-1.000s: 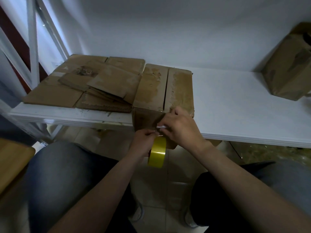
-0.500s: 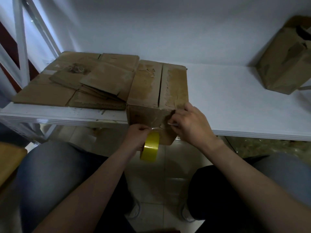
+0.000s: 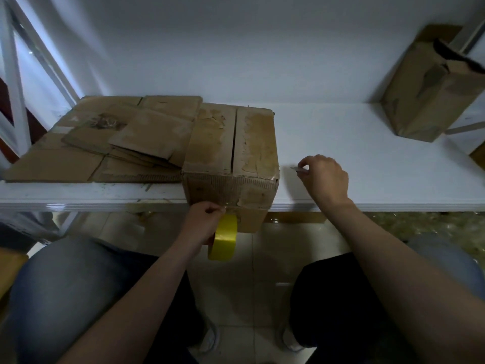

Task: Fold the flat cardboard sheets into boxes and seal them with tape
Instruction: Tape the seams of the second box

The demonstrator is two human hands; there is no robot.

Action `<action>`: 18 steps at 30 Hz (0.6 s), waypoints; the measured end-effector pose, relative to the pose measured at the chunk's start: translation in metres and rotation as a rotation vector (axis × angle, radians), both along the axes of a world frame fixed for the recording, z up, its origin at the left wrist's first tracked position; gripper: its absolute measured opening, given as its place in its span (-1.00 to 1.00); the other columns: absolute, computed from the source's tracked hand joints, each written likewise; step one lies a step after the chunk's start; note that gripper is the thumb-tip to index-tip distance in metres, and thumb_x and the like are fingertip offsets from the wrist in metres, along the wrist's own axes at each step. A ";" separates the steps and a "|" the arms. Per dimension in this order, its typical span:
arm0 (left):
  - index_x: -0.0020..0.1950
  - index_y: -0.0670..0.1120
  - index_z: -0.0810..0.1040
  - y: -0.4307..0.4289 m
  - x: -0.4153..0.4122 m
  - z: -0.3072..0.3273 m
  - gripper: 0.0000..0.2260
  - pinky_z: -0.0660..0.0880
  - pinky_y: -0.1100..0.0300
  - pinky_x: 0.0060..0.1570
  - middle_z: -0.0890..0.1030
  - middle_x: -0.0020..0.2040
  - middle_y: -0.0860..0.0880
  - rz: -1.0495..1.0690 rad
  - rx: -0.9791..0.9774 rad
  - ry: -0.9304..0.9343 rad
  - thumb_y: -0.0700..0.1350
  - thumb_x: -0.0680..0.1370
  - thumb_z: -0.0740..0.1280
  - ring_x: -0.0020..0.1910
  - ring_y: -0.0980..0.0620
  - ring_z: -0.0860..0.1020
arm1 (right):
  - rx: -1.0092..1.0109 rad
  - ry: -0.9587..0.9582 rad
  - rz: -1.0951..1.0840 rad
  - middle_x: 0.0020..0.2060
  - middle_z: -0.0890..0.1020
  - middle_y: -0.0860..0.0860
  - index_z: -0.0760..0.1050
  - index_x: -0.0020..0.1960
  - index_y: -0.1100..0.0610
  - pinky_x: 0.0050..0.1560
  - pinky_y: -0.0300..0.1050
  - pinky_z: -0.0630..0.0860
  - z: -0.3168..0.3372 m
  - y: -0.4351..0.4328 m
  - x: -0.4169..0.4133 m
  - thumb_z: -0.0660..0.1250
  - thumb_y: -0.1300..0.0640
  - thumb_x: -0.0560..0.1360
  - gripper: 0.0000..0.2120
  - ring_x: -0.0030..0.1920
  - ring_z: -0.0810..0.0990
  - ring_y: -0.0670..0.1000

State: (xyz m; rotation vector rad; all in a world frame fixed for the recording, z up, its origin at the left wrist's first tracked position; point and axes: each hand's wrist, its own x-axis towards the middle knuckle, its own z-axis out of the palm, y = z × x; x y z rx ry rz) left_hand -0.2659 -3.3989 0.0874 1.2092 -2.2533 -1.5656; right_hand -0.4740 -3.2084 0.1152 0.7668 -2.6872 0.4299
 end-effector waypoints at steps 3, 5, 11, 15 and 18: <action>0.05 -0.04 0.63 -0.001 -0.001 0.000 -0.87 0.52 0.07 0.04 0.56 -0.11 0.08 -0.019 -0.038 -0.023 0.00 0.61 0.37 0.00 -0.01 0.55 | 0.059 -0.078 -0.023 0.02 0.69 0.08 0.64 0.17 0.04 -0.11 -0.02 0.57 -0.016 -0.006 -0.010 0.39 0.07 0.59 -0.82 0.02 0.62 0.14; 0.05 -0.04 0.65 -0.001 -0.001 0.000 -0.86 0.53 0.06 0.04 0.57 -0.11 0.07 -0.013 -0.040 -0.022 0.00 0.61 0.37 -0.03 0.01 0.55 | 0.084 -0.148 -0.023 0.02 0.68 0.09 0.62 0.15 0.03 -0.07 -0.01 0.56 -0.023 -0.009 -0.011 0.38 0.06 0.59 -0.84 0.03 0.62 0.16; 0.03 -0.02 0.66 -0.003 -0.001 -0.002 -0.89 0.58 0.00 0.05 0.59 -0.10 0.07 0.000 -0.004 -0.005 -0.01 0.60 0.38 -0.07 0.03 0.56 | -0.055 -0.252 0.016 0.06 0.65 0.02 0.64 0.14 -0.01 -0.04 -0.05 0.55 -0.022 -0.007 -0.007 0.39 -0.06 0.57 -0.79 0.03 0.62 0.12; 0.02 0.00 0.64 -0.002 0.001 -0.002 -0.89 0.47 0.23 -0.30 0.60 -0.09 0.06 -0.005 -0.010 -0.004 0.00 0.61 0.37 -0.09 0.05 0.57 | -0.331 -0.034 0.270 0.25 0.54 0.06 0.58 0.28 0.06 0.19 -0.02 0.46 0.016 -0.024 0.022 0.15 -0.09 0.68 -0.64 0.24 0.48 0.11; -0.04 0.02 0.65 0.000 -0.001 -0.006 -0.92 0.59 0.11 -0.14 0.62 -0.13 0.03 0.018 0.021 0.020 -0.02 0.59 0.39 -0.07 -0.04 0.62 | -0.169 0.122 0.503 0.40 0.48 -0.02 0.50 0.40 -0.05 0.27 0.06 0.33 0.031 -0.045 0.054 0.05 -0.20 0.68 -0.56 0.36 0.36 0.13</action>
